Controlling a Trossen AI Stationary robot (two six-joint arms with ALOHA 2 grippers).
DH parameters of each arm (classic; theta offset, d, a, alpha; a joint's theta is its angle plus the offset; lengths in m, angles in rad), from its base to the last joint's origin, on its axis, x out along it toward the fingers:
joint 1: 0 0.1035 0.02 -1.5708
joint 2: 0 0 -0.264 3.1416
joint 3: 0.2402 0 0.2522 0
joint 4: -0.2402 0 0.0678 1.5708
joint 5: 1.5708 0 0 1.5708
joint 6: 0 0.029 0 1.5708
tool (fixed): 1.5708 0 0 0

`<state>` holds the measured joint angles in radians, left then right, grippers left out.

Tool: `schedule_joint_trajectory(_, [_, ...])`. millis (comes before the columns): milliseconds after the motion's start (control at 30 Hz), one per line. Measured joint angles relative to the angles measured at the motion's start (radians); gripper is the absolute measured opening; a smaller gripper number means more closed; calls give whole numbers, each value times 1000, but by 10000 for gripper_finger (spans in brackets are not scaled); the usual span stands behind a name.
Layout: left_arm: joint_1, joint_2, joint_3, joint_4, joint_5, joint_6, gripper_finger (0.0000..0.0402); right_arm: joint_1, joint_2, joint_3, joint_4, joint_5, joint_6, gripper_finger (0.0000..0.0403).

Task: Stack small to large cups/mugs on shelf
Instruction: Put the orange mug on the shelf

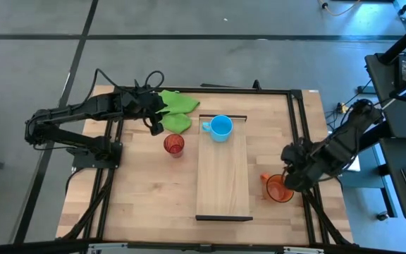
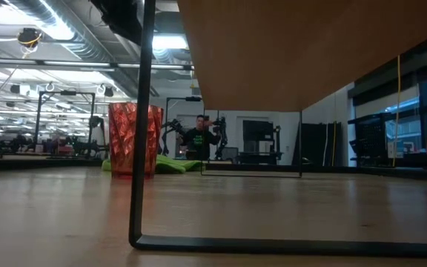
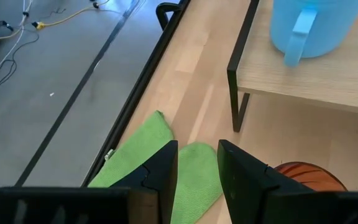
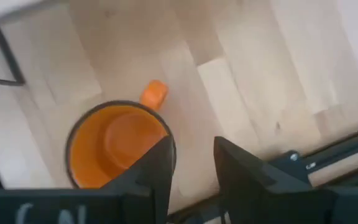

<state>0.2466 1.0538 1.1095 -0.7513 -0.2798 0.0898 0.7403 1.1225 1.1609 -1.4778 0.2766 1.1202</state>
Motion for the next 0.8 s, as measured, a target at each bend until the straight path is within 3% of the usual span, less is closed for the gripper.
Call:
schedule_joint_trajectory(200, [0, 0, 0, 0, 10, -1, 108, -1, 0, -90, 128, -310, 7, 120])
schedule_joint_trajectory(267, [0, 0, 0, 0, 10, -1, 108, -8, -1, -97, 190, -365, 30, 120])
schedule_joint_trajectory(333, [0, 0, 0, 0, 10, 0, 108, -12, -1, -99, 252, -356, 49, 120])
schedule_joint_trajectory(567, [0, 0, 0, -2, 11, 0, 108, -12, -1, -99, 352, -125, 32, 120])
schedule_joint_trajectory(800, [0, 0, 0, -48, 11, 0, 108, -18, -2, -99, 331, -122, 52, 120])
